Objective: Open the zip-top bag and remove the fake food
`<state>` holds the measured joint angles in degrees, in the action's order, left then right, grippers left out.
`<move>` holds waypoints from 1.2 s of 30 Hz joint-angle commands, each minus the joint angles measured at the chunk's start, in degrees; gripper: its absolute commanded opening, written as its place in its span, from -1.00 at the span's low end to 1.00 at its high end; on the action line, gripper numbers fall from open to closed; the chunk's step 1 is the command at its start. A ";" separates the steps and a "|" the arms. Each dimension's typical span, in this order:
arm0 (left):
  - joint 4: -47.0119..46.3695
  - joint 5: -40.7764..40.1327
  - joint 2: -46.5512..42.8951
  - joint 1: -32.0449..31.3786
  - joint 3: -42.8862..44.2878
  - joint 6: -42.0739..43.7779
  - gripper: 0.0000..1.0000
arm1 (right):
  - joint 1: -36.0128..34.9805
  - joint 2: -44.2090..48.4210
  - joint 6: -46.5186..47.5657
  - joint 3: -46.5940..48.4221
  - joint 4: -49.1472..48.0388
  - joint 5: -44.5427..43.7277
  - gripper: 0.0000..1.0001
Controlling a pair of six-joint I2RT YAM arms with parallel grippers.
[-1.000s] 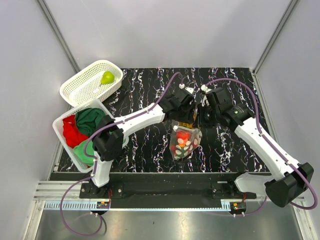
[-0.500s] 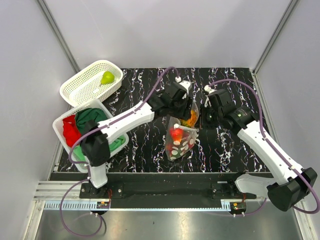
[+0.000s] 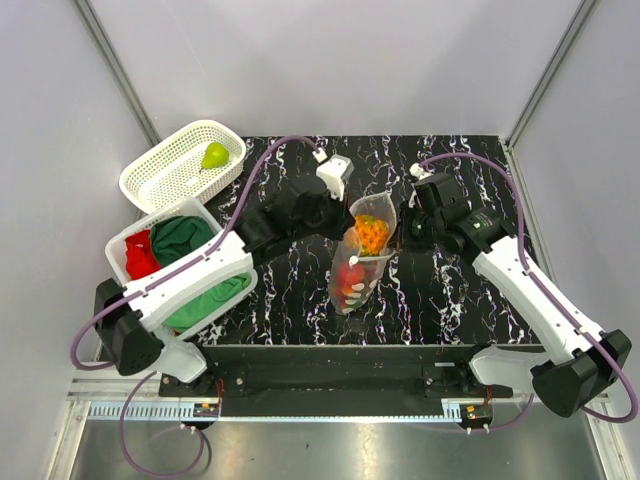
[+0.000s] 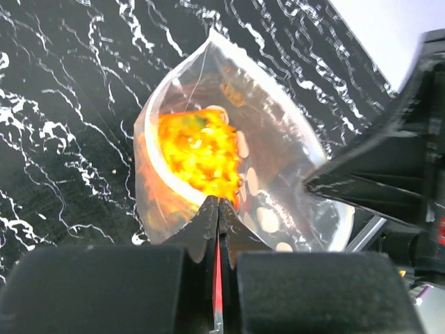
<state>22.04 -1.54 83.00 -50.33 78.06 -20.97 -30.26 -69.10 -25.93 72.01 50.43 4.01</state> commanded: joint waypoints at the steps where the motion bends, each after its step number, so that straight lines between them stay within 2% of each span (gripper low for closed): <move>1: -5.53 -0.22 -1.80 -0.30 0.67 0.93 -1.00 | 0.03 0.28 0.36 1.38 -3.15 1.87 -1.00; 5: 1.32 1.18 4.09 -0.39 7.88 0.23 -0.99 | 0.03 0.90 0.10 -0.02 -3.85 4.95 -1.00; 6: 1.34 1.19 6.01 -0.39 8.85 -1.08 -0.92 | 0.03 0.98 0.09 -0.20 -4.11 5.04 -1.00; 7: 1.34 3.02 6.90 -0.39 9.30 -1.70 -0.77 | 0.03 1.16 0.09 -0.20 -4.20 5.04 -1.00; 11: 2.47 5.94 12.26 -1.00 12.81 -2.84 -0.53 | 0.03 1.07 0.01 0.06 -4.03 5.39 -1.00; 15: 7.83 6.46 16.13 -1.44 16.50 -3.11 -0.53 | -0.06 1.25 0.53 0.32 -3.59 5.13 -1.00; 18: 13.88 6.02 17.88 -1.36 18.43 -2.58 -0.46 | 0.03 1.16 1.06 0.59 -3.33 5.04 -1.00; 20: 21.33 6.37 19.47 -1.35 21.86 -2.50 -0.49 | -0.06 1.16 1.50 0.68 -3.24 4.87 -1.00; 24: 26.47 9.18 19.05 -1.35 21.26 -2.32 -0.54 | -0.06 1.07 2.20 0.76 -2.97 4.34 -1.00; 27: 30.59 10.59 19.30 -1.44 21.87 -1.54 -0.43 | 0.03 0.99 2.29 0.68 -3.15 4.34 -1.00; 33: 36.57 11.13 20.45 -1.79 23.71 1.02 -0.38 | 0.03 0.72 2.56 0.06 -3.15 5.22 -1.00; 36: 40.96 10.07 20.88 -1.88 25.90 1.81 -0.18 | 0.03 0.90 2.56 -0.11 -3.24 5.57 -1.00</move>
<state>56.86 7.81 103.68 -51.79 99.46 -21.34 -30.26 -69.38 -24.36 71.94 48.73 8.71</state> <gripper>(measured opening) 0.365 0.010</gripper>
